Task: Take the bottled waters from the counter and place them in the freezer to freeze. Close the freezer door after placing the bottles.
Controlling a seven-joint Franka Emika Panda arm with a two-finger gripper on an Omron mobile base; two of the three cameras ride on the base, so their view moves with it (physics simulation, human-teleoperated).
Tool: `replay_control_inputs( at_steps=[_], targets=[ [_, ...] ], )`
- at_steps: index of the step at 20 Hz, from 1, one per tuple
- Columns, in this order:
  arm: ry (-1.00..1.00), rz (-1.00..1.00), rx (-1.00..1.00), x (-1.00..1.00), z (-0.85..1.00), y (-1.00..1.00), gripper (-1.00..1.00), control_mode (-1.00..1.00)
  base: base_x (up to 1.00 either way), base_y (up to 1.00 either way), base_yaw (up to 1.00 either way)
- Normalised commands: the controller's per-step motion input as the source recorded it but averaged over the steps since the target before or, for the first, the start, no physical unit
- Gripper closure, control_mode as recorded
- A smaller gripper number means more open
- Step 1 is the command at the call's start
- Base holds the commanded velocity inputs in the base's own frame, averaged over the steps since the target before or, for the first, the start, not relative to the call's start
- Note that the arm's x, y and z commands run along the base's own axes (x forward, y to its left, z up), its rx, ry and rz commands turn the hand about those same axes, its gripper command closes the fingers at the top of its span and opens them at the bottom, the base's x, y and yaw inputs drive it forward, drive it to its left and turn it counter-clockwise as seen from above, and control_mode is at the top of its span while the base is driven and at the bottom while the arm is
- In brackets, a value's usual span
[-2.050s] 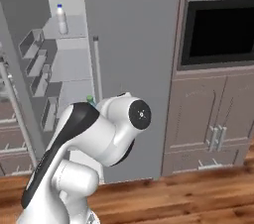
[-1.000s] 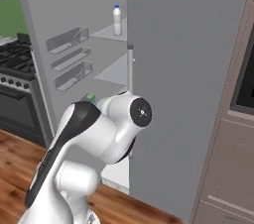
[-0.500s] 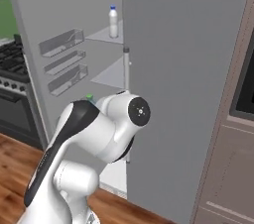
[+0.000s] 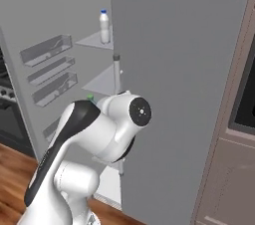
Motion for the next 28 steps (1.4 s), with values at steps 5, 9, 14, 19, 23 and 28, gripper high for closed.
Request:
replay_control_inputs(
  at_steps=[5, 9, 14, 19, 23, 28],
  targets=[
    [0.00, 0.00, 0.00, 0.00, 0.00, 0.00, 1.00, 1.00, 0.42, 0.00, -0.01],
    [0.00, 0.00, 0.00, 0.00, 0.00, 0.00, 1.00, 1.00, 0.22, 0.00, -0.01],
    [0.00, 0.00, 0.00, 0.00, 0.00, 0.00, 1.00, 1.00, 0.01, 0.00, 0.00],
    [0.00, 0.00, 0.00, 0.00, 0.00, 0.00, 1.00, 1.00, 0.01, 0.00, 0.00],
    [0.00, 0.00, 0.00, 0.00, 0.00, 0.00, 1.00, 1.00, 0.04, 0.10, -0.02],
    [0.00, -0.04, 0.00, 0.01, 0.00, 0.16, 1.00, -1.00, 0.01, 0.02, -0.01]
  ],
)
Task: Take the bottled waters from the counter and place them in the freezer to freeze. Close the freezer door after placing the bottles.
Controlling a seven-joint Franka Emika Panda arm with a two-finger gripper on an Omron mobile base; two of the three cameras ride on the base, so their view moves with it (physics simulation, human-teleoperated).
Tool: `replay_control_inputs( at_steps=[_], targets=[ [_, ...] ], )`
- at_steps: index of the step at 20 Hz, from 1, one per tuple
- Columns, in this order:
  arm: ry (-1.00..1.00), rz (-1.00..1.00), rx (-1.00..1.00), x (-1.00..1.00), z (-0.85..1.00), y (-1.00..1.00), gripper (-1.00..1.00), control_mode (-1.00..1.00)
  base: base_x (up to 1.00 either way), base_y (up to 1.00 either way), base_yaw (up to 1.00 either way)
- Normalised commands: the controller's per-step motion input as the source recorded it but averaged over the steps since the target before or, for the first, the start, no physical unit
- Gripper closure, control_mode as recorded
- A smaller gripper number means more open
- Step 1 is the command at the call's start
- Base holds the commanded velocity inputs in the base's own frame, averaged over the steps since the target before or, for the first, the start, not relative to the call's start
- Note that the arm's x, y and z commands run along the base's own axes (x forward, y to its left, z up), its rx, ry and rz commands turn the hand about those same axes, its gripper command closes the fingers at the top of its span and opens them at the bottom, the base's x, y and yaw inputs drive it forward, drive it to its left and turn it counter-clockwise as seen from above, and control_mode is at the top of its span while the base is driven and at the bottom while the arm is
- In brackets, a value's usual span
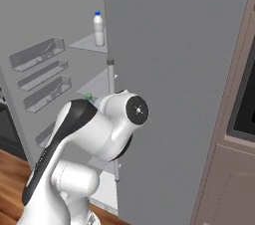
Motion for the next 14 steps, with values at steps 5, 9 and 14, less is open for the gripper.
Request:
replay_control_inputs(
  at_steps=[5, 9, 14],
  targets=[
    [0.00, -0.25, 0.00, 0.00, 0.00, 0.38, 1.00, -1.00, 0.00, 0.00, 0.00],
    [0.00, -0.41, 0.00, -0.02, 0.05, 0.34, 1.00, -1.00, 0.00, 0.00, 0.00],
    [-0.01, -0.38, 0.00, -0.25, 0.26, 0.47, 1.00, -1.00, 0.00, 0.00, 0.00]
  ],
)
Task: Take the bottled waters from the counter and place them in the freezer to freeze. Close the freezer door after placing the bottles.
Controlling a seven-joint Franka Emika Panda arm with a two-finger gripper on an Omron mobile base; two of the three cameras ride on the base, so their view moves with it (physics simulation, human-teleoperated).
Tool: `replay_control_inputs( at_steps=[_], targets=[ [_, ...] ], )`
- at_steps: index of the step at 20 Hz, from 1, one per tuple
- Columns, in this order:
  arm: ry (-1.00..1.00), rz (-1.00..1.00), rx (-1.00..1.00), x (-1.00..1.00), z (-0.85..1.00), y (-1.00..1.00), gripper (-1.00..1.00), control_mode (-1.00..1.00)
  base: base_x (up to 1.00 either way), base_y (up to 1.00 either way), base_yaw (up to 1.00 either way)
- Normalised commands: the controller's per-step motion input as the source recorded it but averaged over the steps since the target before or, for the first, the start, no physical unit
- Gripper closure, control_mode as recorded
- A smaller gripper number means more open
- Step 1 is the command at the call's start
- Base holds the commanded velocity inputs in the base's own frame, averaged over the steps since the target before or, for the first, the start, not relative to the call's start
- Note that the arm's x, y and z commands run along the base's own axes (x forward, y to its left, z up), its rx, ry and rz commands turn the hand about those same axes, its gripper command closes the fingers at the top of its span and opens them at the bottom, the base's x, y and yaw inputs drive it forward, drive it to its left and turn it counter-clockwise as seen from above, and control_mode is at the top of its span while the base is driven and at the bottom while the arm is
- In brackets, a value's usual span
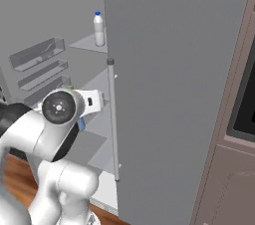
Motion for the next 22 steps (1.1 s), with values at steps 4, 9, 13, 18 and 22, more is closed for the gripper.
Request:
replay_control_inputs(
  at_steps=[4, 9, 13, 18, 22],
  targets=[
    [-0.02, -0.29, -0.03, 0.01, 0.52, 0.52, 1.00, -1.00, 0.00, 0.00, 0.00],
    [0.00, -0.33, -0.02, 0.07, 0.42, 0.27, 1.00, -1.00, 0.00, 0.00, 0.00],
    [0.00, -0.39, 0.00, 0.16, 0.00, 0.00, 1.00, -1.00, 0.00, 0.00, 0.00],
    [-0.07, -0.47, -0.01, 0.20, 0.01, 0.04, 1.00, -1.00, 0.00, 0.00, 0.00],
    [-0.01, -0.07, 0.07, 0.00, 0.16, -0.01, 1.00, -1.00, 0.00, 0.00, 0.00]
  ],
)
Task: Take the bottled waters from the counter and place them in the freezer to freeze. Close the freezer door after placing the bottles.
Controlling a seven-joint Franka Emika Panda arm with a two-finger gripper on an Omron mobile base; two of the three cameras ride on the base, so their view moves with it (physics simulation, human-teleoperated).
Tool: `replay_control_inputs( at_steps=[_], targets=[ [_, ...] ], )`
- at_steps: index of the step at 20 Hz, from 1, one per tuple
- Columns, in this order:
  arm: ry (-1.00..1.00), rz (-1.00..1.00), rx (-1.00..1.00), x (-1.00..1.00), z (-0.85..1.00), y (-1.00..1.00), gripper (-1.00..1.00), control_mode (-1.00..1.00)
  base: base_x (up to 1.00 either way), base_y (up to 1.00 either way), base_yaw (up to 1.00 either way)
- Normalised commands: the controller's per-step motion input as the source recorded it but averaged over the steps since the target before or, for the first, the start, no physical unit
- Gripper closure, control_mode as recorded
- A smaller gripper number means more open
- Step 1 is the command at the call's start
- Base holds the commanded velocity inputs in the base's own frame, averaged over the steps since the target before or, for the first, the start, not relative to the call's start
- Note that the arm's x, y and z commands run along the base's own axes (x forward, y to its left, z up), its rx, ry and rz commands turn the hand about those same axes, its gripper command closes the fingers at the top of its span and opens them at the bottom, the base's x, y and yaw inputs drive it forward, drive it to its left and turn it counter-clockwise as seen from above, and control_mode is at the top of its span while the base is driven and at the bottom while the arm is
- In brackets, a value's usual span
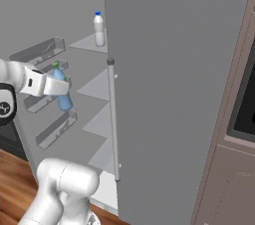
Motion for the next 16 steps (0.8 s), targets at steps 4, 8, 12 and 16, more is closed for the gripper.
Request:
replay_control_inputs(
  at_steps=[4, 8, 12, 16],
  targets=[
    [0.00, 0.04, 0.01, 0.00, 0.00, 0.03, 1.00, -1.00, 0.00, 0.00, 0.00],
    [0.00, 0.04, 0.02, 0.21, 0.05, 0.05, 1.00, -1.00, 0.00, 0.00, 0.00],
    [0.00, 0.00, 0.00, 0.23, 0.18, 0.04, 1.00, -1.00, 0.00, 0.00, 0.00],
    [0.00, 0.00, 0.00, 0.37, 0.29, 0.13, 1.00, -1.00, 0.00, 0.00, 0.00]
  ],
)
